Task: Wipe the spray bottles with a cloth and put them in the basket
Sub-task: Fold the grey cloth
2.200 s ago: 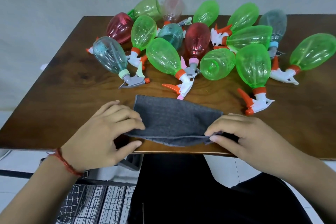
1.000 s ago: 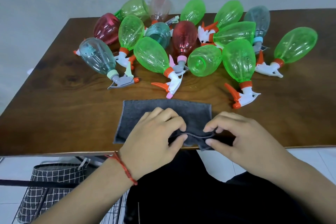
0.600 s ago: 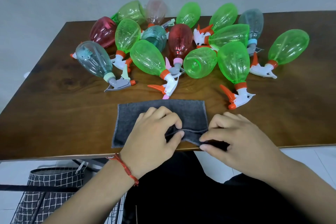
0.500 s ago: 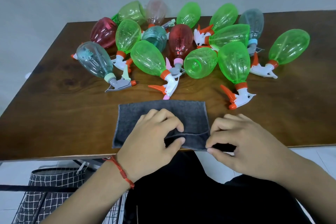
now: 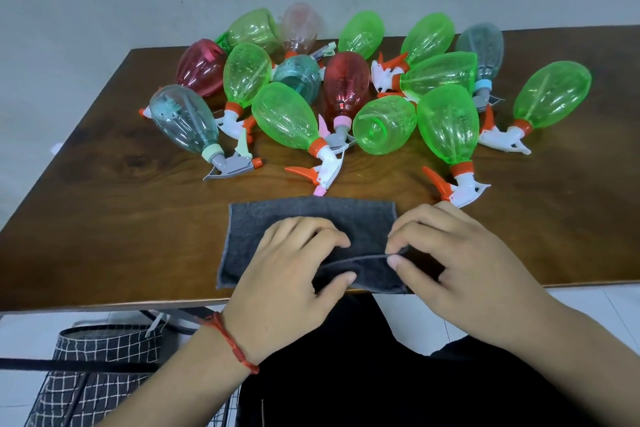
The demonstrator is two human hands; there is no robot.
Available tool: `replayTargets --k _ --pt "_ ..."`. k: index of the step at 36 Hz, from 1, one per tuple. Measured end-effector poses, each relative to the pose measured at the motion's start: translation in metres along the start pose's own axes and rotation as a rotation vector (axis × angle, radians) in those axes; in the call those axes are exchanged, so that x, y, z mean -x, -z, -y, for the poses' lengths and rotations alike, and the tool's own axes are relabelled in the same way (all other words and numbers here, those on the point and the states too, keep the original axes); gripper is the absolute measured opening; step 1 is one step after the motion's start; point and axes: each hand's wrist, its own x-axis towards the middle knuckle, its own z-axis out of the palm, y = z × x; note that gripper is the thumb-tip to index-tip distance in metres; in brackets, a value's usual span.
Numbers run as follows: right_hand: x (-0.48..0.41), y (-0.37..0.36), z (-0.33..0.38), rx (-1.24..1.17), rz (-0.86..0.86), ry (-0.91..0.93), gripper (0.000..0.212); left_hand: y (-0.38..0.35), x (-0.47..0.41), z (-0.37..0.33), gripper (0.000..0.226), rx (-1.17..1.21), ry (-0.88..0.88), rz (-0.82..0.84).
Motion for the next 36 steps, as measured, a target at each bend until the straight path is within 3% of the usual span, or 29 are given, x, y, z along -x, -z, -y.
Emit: replayTargets --k 6,11,18,23,31,36 --pt "0.016 -0.01 -0.002 0.11 0.142 0.075 0.007 -0.002 0.003 0.004 0.026 0.017 -0.015 -0.004" --pt "0.02 -0.011 -0.009 0.102 0.157 0.084 0.009 0.005 0.012 0.016 0.019 -0.023 -0.117 0.023" --pt "0.022 -0.012 -0.014 0.165 0.083 0.161 0.009 0.024 0.036 0.046 0.032 -0.087 -0.127 0.021" --pt "0.02 -0.008 -0.016 0.153 0.048 0.124 0.008 0.022 0.057 0.051 0.026 -0.084 -0.143 -0.01" --pt "0.01 -0.004 -0.005 -0.078 -0.052 -0.066 0.01 0.039 0.063 0.048 0.02 -0.045 -0.025 -0.11" --pt "-0.009 -0.003 -0.007 -0.239 -0.076 -0.226 0.009 0.058 0.046 0.045 0.011 0.161 0.194 -0.279"
